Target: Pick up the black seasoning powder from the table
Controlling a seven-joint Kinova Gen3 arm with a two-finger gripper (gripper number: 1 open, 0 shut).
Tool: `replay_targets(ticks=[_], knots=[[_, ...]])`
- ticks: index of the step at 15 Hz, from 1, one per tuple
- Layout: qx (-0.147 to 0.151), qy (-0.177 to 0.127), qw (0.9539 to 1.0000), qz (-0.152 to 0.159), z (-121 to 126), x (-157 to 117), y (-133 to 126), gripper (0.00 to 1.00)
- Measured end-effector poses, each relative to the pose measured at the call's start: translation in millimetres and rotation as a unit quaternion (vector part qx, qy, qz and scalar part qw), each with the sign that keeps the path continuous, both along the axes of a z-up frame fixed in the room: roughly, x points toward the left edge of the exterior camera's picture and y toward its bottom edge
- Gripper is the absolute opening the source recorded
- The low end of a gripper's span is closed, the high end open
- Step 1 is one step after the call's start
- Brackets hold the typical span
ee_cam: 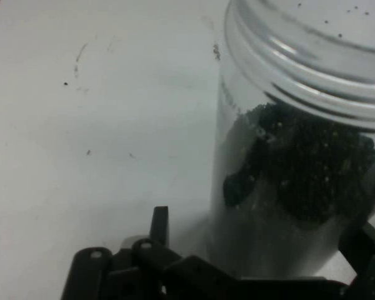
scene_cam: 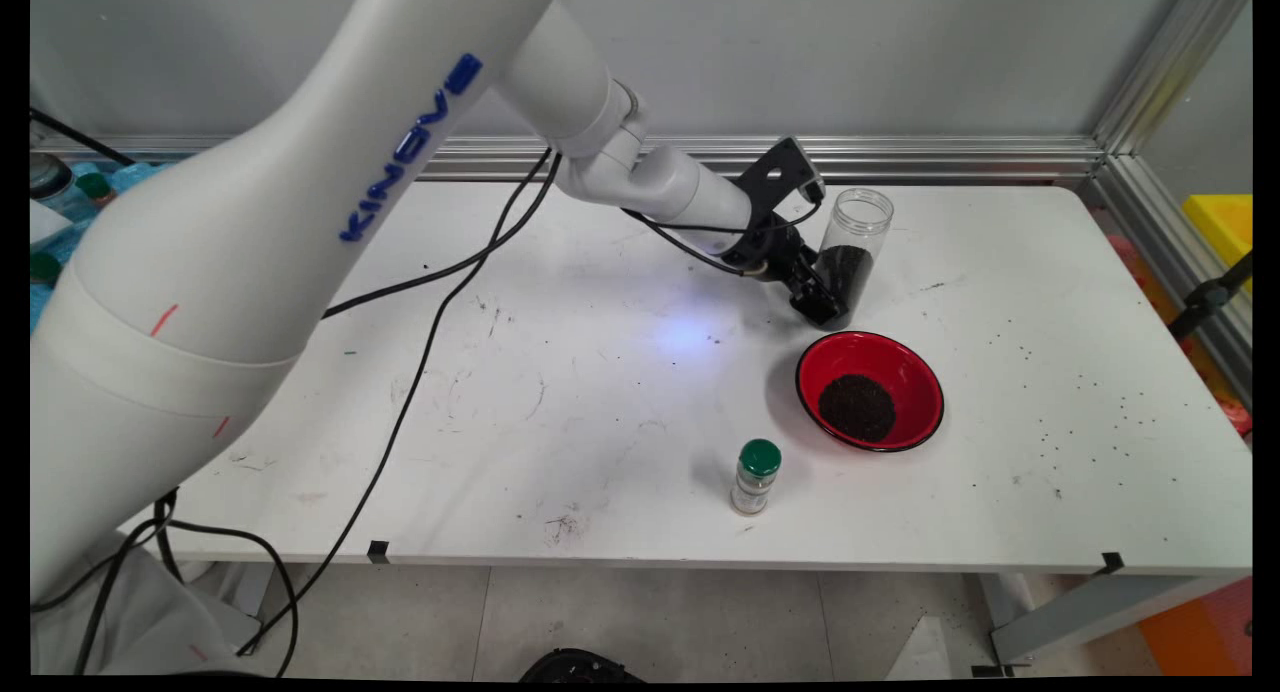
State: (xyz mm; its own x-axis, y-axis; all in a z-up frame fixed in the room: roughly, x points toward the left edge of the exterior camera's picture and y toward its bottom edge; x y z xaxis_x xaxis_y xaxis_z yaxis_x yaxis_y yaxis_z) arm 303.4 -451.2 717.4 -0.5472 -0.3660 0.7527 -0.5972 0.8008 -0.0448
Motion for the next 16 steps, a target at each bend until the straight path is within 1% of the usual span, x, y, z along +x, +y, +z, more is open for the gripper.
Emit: replay_targets(ticks=[7,16], knots=[[0.006,0.01,0.9999,0.01,-9.6,-7.6,-4.9,1.0],[0.015,0.032,0.9992,0.016,-13.7,-15.3,-5.9,1.0]])
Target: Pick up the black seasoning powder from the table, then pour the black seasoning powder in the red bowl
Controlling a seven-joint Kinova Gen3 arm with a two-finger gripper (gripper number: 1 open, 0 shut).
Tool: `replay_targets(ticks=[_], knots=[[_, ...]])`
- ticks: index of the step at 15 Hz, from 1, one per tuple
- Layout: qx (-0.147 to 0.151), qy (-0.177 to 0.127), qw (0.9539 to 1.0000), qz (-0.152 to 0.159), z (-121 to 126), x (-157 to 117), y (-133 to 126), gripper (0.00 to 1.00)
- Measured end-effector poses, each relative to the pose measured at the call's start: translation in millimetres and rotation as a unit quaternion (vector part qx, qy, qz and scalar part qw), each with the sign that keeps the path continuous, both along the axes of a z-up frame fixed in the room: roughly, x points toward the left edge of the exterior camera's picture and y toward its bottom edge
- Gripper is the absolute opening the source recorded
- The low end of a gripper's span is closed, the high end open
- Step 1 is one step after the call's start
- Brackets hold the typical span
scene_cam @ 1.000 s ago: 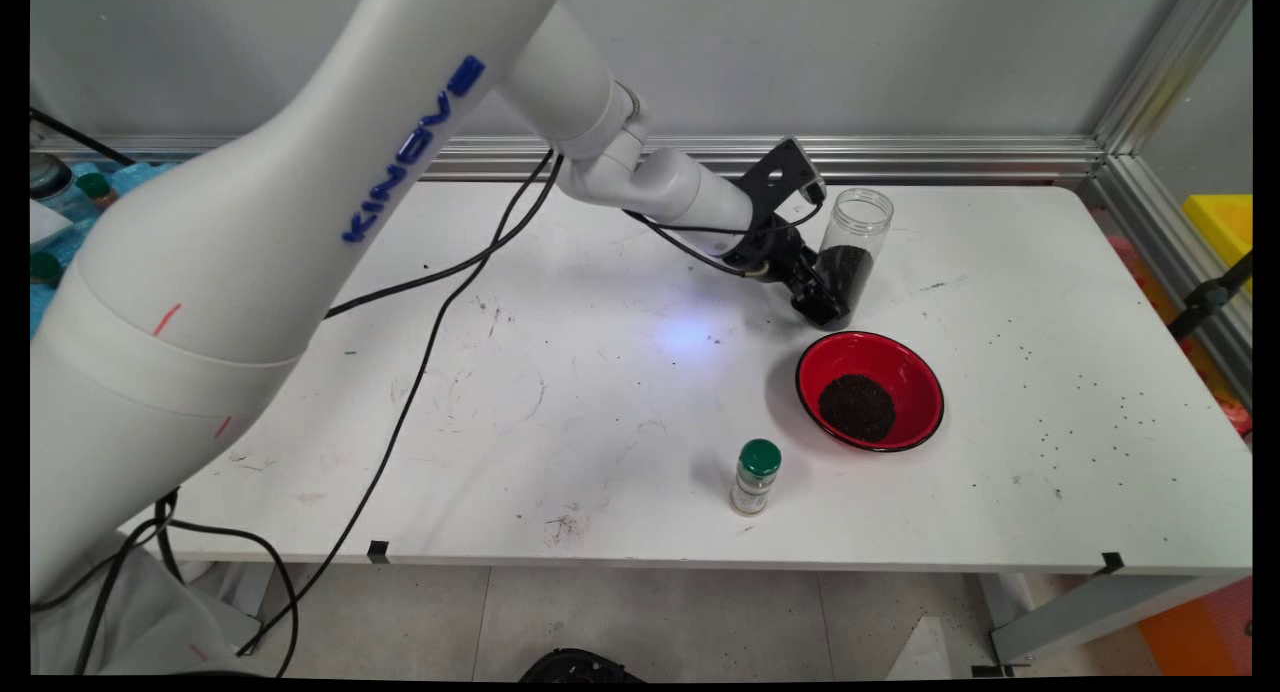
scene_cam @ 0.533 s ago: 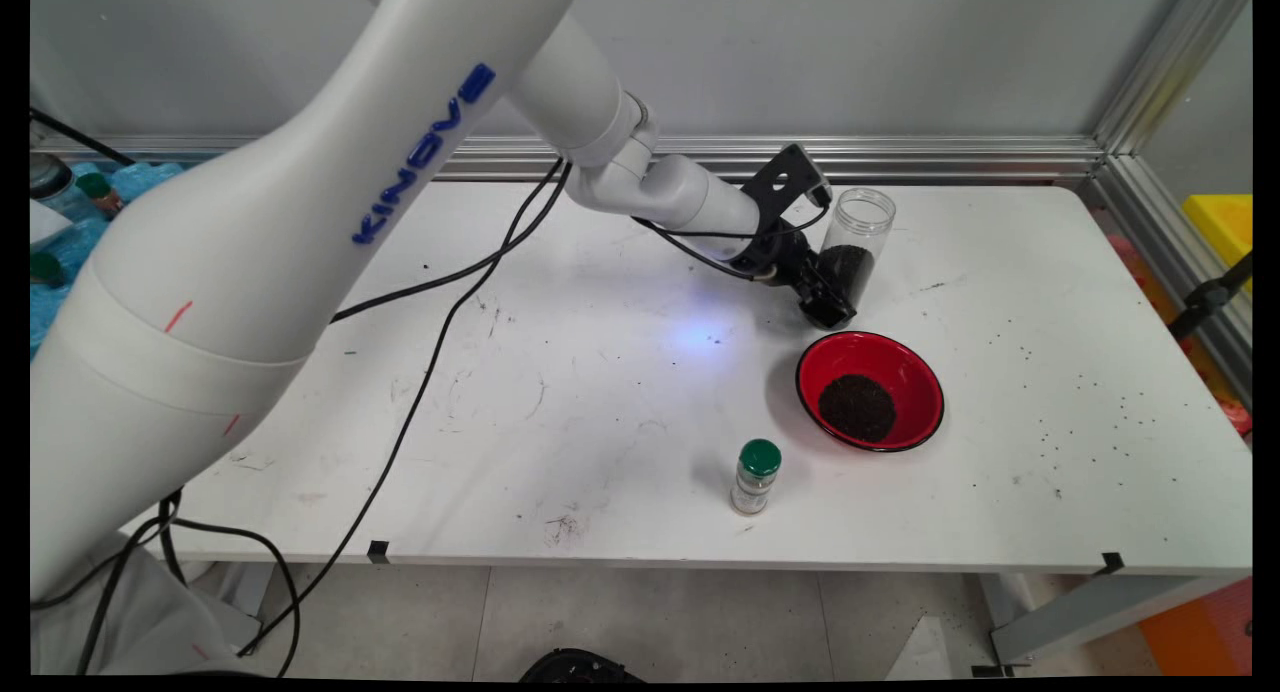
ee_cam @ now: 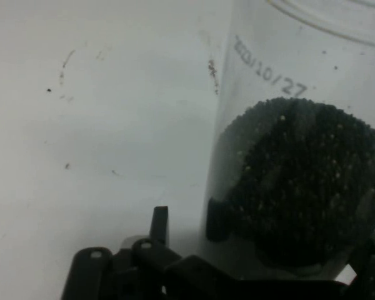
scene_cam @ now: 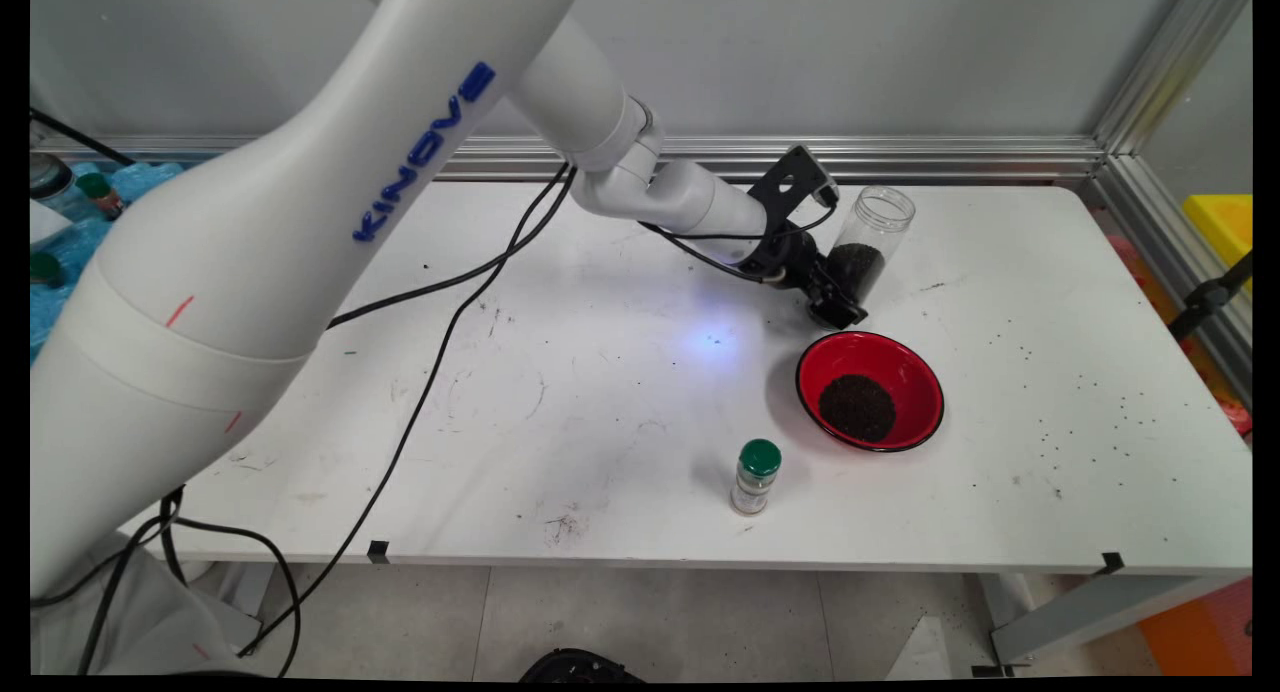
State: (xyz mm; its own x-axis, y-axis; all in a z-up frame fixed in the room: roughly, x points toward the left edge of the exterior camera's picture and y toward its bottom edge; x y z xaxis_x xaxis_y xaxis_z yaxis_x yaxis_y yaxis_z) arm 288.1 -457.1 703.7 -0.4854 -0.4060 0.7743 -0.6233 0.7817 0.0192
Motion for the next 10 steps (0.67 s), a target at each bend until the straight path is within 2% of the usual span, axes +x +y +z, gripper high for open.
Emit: replay_targets(ticks=[3,4,10], knots=[[0.005,0.008,1.0,0.001,-0.6,-0.5,1.2,1.0],[0.005,0.01,0.9999,0.001,-0.5,-0.5,1.5,0.0],[0.006,0.016,0.9998,-0.001,-0.4,2.7,2.7,0.0]])
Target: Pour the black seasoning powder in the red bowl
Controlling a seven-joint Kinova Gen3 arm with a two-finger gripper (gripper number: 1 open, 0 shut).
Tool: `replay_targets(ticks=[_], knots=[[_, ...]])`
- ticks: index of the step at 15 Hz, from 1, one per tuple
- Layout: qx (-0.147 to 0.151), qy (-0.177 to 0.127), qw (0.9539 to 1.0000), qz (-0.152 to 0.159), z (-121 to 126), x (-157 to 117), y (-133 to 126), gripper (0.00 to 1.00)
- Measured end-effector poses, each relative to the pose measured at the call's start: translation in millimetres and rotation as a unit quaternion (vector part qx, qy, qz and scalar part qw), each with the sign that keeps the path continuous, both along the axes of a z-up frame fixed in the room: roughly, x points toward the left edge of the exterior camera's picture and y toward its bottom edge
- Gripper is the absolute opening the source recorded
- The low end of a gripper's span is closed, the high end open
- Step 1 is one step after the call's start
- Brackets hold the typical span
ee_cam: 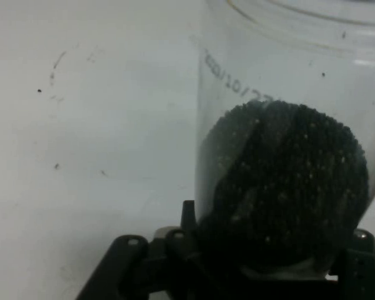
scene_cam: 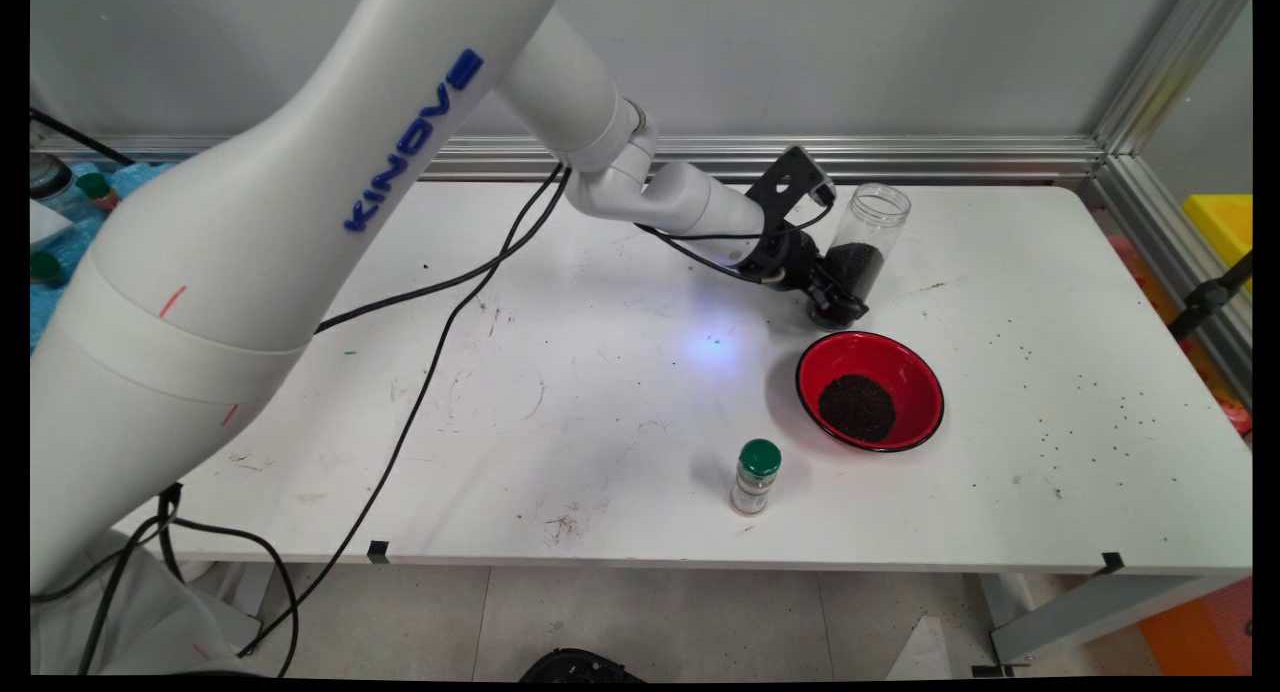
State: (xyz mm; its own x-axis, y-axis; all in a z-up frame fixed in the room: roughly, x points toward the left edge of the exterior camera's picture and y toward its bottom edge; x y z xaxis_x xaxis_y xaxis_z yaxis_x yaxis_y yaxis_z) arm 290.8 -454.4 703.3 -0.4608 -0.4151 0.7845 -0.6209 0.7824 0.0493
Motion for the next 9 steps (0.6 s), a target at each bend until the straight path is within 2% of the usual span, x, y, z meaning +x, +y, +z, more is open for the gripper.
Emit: replay_targets(ticks=[4,9], knots=[[-0.006,0.008,0.9999,-0.008,8.8,2.6,-0.8,0.0],[-0.037,0.012,0.9989,-0.028,46.0,10.4,-1.6,0.0]])
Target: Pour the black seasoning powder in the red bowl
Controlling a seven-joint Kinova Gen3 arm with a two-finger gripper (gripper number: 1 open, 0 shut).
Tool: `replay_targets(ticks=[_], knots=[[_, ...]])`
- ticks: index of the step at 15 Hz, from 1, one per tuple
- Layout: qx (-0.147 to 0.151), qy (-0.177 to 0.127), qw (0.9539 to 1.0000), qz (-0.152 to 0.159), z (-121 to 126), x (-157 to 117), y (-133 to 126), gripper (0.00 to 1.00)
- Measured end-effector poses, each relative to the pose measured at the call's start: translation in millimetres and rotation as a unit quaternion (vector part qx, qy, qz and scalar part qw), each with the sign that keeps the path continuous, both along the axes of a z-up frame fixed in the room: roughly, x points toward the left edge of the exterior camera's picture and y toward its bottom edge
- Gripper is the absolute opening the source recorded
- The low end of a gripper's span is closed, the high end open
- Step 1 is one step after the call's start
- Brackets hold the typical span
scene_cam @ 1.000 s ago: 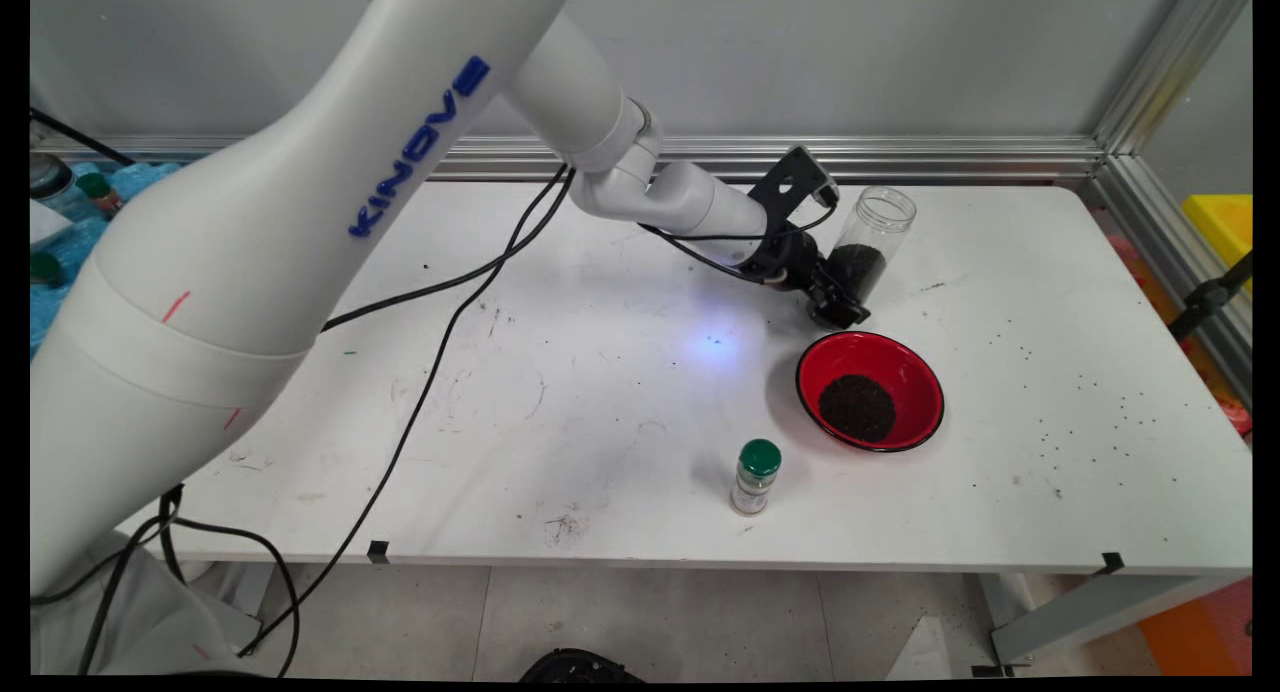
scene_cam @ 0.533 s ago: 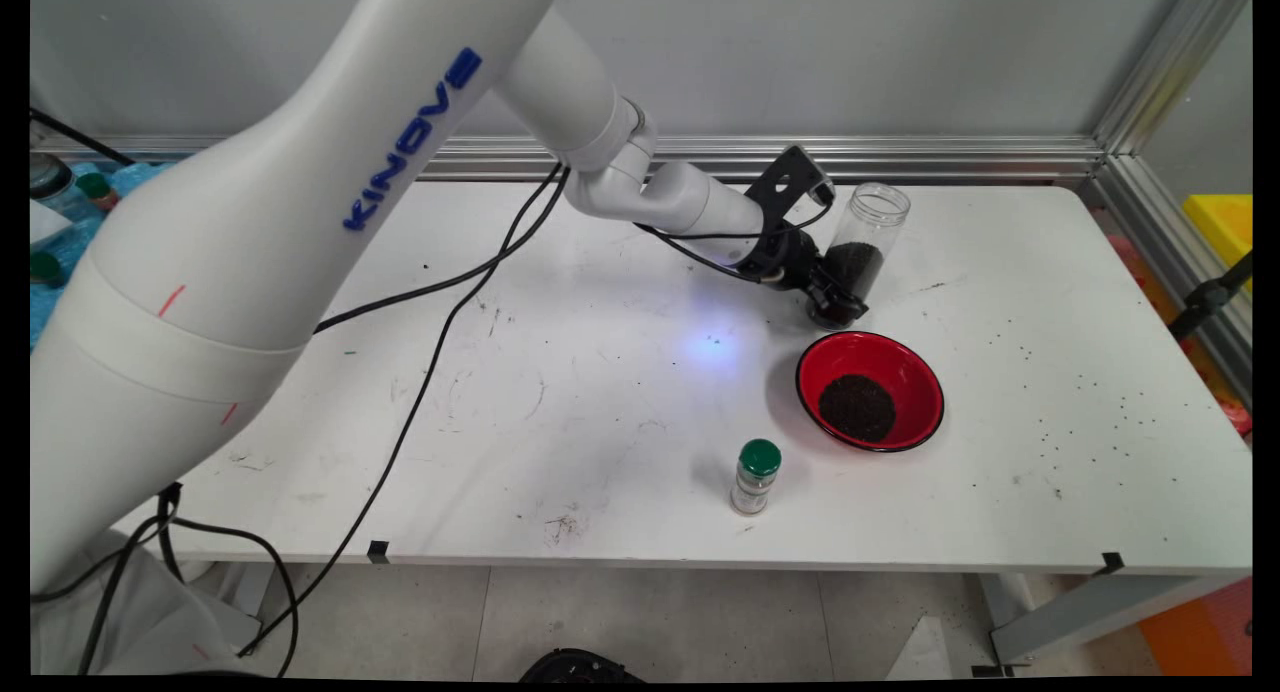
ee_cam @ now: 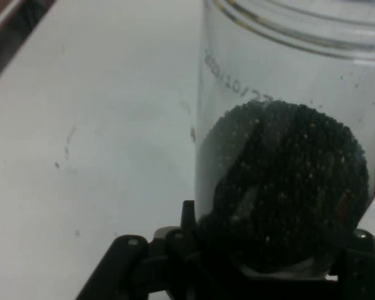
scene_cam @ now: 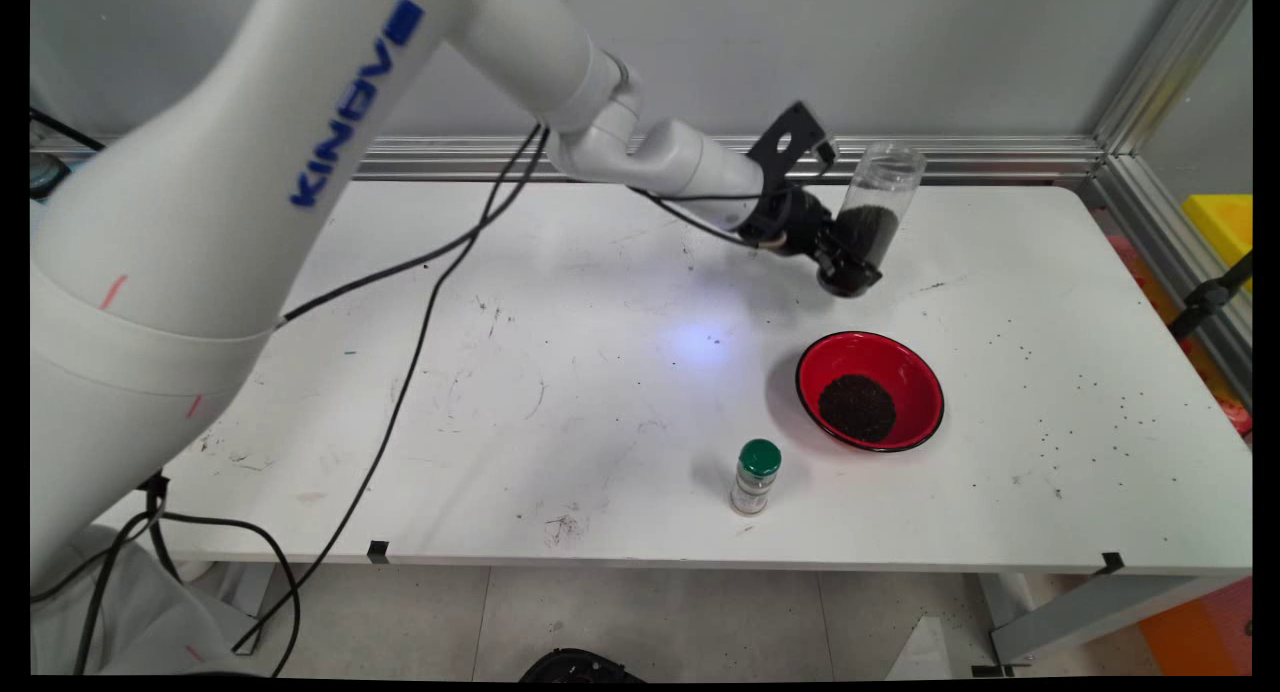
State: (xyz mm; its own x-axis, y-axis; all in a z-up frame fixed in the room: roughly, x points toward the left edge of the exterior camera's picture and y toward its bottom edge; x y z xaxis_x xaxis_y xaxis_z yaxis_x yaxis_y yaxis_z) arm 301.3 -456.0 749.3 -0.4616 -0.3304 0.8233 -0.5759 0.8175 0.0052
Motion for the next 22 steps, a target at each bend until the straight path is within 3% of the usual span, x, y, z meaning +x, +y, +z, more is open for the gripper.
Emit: replay_targets(ticks=[5,8,12,15,18,22], knots=[[-0.047,-0.023,0.9978,-0.039,31.9,8.9,3.7,0.0],[-0.087,-0.039,0.9928,-0.073,46.1,11.3,7.0,0.0],[-0.14,-0.059,0.9815,-0.116,54.1,9.6,11.1,0.0],[-0.188,-0.076,0.9661,-0.159,55.5,5.7,15.6,0.0],[-0.247,-0.1,0.9416,-0.206,53.7,-1.1,19.2,0.0],[-0.309,-0.153,0.9048,-0.25,46.9,-9.9,20.9,0.0]])
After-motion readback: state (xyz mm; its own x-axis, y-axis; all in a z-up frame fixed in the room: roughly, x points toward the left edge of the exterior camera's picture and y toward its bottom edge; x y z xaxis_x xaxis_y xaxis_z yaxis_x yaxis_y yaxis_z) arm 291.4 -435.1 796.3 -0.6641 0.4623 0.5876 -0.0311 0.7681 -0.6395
